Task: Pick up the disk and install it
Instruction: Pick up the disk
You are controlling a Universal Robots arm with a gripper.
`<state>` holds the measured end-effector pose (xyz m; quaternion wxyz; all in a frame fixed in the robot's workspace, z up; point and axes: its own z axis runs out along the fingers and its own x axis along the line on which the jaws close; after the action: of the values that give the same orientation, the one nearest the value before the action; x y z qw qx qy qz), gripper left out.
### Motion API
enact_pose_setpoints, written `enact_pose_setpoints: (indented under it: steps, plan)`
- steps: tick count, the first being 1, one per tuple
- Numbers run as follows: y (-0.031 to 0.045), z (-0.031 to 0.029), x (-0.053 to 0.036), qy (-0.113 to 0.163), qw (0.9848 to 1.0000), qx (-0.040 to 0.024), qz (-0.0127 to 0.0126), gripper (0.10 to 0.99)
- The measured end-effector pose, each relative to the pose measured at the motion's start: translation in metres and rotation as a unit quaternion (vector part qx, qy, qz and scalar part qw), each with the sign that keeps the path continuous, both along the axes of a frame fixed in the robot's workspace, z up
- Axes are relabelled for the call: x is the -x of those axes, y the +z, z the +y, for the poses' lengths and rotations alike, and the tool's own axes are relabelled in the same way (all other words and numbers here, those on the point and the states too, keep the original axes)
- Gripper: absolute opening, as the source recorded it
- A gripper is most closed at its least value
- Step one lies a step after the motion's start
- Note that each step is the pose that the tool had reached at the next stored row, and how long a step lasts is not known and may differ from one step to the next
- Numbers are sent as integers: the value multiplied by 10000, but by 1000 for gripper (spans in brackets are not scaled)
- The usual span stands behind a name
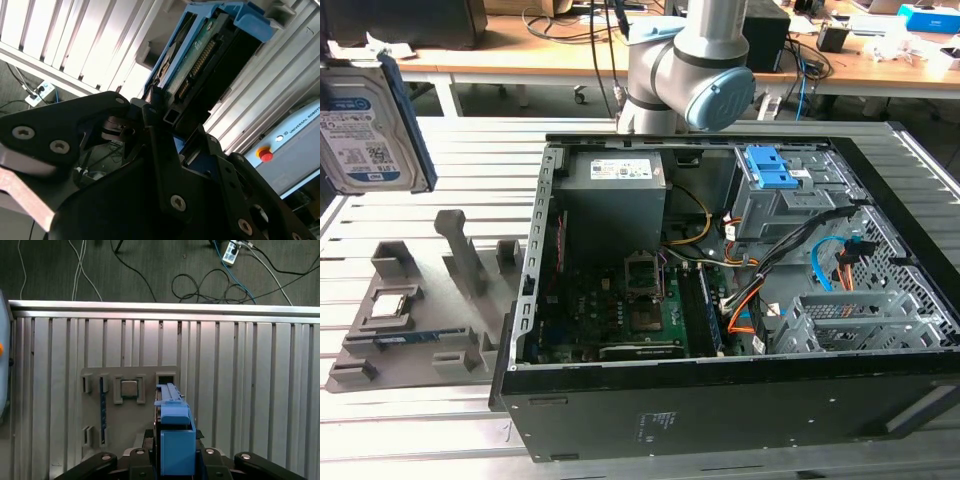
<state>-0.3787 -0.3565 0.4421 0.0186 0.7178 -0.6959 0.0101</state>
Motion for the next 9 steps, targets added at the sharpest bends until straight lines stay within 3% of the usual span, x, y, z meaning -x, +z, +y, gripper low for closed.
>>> enact_pose_setpoints:
  steps: [9]
  plan:
    - [190, 0, 0, 0, 10000, 0, 1, 365]
